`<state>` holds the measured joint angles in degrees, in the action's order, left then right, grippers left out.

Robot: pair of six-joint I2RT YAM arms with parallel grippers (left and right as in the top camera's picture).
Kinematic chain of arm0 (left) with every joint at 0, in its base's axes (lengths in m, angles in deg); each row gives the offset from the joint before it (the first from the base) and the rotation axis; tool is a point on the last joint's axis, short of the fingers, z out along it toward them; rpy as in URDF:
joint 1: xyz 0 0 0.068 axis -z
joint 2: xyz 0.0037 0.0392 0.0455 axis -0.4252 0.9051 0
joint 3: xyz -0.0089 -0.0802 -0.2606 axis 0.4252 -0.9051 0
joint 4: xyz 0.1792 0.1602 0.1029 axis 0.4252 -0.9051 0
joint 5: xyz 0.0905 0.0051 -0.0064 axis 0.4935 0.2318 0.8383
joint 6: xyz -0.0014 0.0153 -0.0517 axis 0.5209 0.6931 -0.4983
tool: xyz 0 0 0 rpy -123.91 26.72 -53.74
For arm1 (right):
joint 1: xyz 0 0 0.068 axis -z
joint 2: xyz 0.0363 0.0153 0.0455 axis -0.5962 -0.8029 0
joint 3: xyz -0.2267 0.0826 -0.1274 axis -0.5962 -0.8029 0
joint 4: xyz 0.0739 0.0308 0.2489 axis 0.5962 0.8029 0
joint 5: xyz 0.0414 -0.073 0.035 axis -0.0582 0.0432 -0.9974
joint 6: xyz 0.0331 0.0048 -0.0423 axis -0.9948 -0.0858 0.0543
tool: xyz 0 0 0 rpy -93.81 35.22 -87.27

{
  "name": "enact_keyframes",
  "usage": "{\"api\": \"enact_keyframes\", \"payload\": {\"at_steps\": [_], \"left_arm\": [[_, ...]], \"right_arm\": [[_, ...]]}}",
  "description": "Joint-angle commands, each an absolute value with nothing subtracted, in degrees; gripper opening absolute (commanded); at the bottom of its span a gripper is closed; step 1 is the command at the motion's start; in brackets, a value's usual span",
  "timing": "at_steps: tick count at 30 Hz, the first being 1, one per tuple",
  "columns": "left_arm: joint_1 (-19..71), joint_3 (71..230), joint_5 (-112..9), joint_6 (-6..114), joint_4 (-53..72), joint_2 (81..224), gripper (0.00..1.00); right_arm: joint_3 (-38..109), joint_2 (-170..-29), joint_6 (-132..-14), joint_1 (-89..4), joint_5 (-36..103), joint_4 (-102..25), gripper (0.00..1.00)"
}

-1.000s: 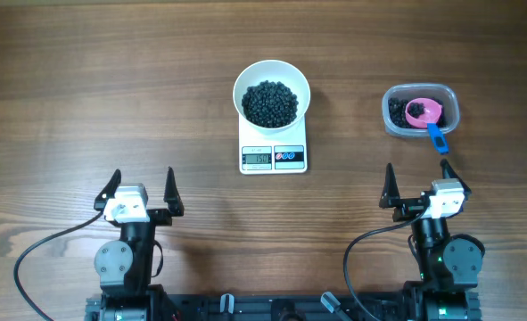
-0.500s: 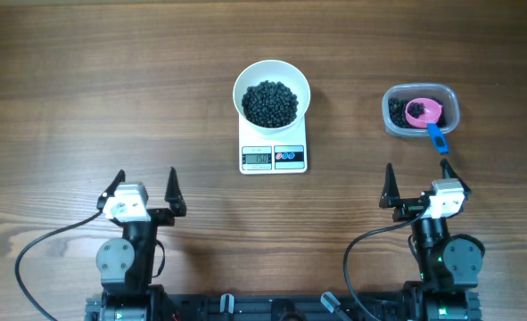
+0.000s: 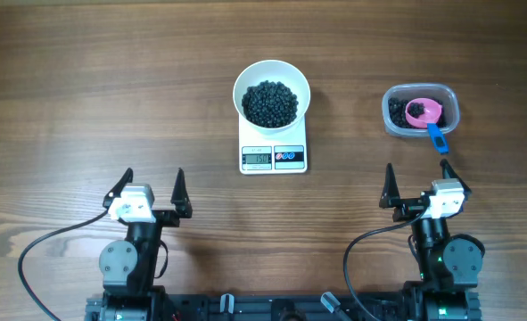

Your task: Scoop item into bowl and weigh 150g on scale

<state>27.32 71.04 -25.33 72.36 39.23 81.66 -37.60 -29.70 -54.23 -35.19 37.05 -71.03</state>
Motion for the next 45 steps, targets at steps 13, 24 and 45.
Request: {"api": "enact_keyframes", "payload": {"at_steps": [13, 24, 45], "left_arm": [[27.7, 70.8, -25.7, 71.8, 38.9, 81.0, 1.00], [27.7, 70.8, -25.4, 73.1, 38.9, 81.0, 1.00], [27.7, 70.8, -25.4, 73.1, 38.9, 81.0, 1.00]], "right_arm": [[-37.7, -29.5, -54.5, -35.5, 38.0, -71.1, 1.00], [-37.7, -29.5, -54.5, -35.5, 38.0, -71.1, 1.00], [-37.7, -29.5, -54.5, -35.5, 38.0, -71.1, 1.00]]}}
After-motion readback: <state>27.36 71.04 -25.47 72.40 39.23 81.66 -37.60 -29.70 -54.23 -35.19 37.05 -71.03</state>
